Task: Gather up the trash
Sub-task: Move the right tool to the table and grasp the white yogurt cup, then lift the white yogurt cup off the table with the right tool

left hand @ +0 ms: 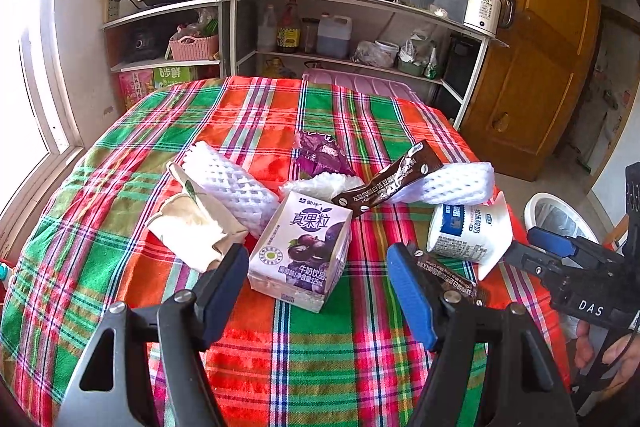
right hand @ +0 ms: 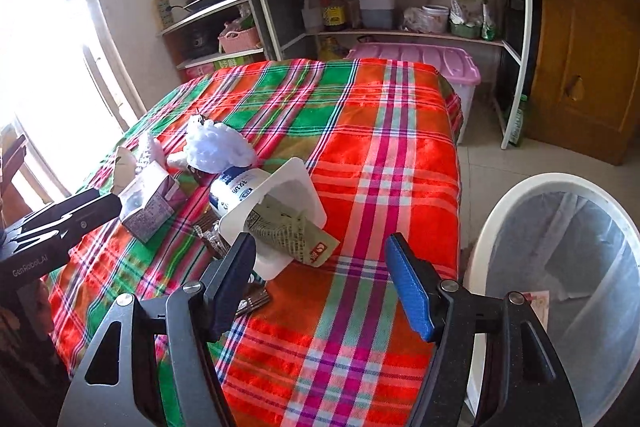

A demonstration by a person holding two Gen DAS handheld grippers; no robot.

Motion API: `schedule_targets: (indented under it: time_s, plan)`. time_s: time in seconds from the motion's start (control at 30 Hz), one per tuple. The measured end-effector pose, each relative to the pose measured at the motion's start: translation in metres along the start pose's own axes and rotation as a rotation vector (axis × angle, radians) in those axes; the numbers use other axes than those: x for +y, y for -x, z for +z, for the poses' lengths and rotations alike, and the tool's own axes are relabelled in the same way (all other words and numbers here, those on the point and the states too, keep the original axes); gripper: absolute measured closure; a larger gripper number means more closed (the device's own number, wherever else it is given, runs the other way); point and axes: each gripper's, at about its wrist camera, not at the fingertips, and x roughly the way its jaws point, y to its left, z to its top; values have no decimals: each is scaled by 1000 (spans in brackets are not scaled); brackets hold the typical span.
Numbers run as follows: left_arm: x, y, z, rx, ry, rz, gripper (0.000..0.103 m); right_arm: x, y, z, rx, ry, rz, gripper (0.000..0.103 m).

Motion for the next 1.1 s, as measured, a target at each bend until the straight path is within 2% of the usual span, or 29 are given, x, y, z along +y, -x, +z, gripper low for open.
schedule_targets:
  time_s: [0.07,0.2,0.23,0.3,0.4,0.5,0.57,0.67,0.77,0.83,0.93,1.0,1.03,1.1]
  plan:
    - [1,-3,1,8,12,-8,29,9,-4,1,14,29,10,35]
    - [4,-7,1,17,12,2,29,31,-3,-3,32,110,139,35]
    - [5,-8,1,19,12,4,29,33,-2,-4,31,122,144,35]
    - [7,-9,2,20,15,8,29,30,2,-4,18,105,125,35]
    - [8,-11,4,18,15,8,29,16,11,3,-27,14,152,35]
    - [9,-13,7,16,27,-3,29,12,10,15,-50,-8,101,35]
    - [11,-14,7,21,36,-4,29,18,7,21,-47,15,119,35]
    - [11,-18,6,30,39,-5,29,33,5,29,-57,89,127,35]
    - [9,-21,7,37,36,-10,29,46,-11,28,-6,174,124,35]
    - [9,-22,7,34,34,-17,29,51,-18,26,17,195,81,35]
    - [10,-26,9,46,35,-11,29,60,-18,22,8,247,60,35]
    - [11,-27,8,45,43,-16,29,60,-15,20,-4,245,35,35]
    - [10,-27,8,45,41,-20,29,59,-13,18,-12,234,29,41]
    - [10,-27,7,46,36,-19,29,55,-9,13,-27,209,26,42]
